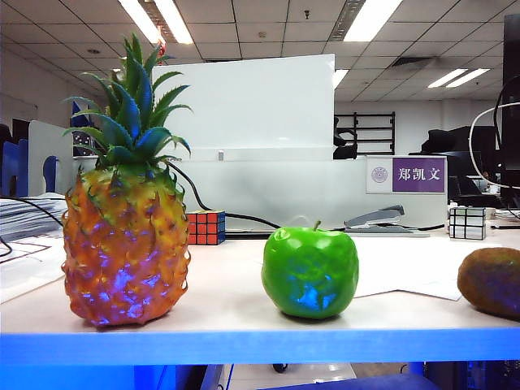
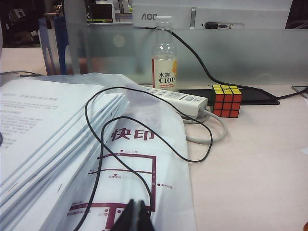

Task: Arrange all the fruits from large to small from left to right in a row.

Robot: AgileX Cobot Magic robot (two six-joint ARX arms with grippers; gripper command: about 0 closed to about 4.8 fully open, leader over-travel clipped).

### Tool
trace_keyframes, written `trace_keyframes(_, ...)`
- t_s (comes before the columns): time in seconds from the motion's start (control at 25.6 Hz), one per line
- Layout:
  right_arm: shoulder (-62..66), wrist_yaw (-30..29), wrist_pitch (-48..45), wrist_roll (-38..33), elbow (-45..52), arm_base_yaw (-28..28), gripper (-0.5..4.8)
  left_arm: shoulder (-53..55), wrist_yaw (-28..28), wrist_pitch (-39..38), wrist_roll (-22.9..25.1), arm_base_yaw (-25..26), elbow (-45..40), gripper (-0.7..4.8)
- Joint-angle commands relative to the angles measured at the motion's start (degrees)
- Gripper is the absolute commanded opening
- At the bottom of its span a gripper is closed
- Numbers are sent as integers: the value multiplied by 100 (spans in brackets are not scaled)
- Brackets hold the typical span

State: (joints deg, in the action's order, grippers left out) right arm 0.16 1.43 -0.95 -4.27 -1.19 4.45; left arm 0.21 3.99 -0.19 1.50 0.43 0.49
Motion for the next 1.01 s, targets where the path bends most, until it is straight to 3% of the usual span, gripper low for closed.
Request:
trace_keyframes(0.04,-11,-7,-57,-20,-26,-2,0,-9,31,70,0,9,4,-5)
trace_keyframes(1.01,-11,-138,219,-302,109,-4,-1,-9,31,68,0,9,4,-5)
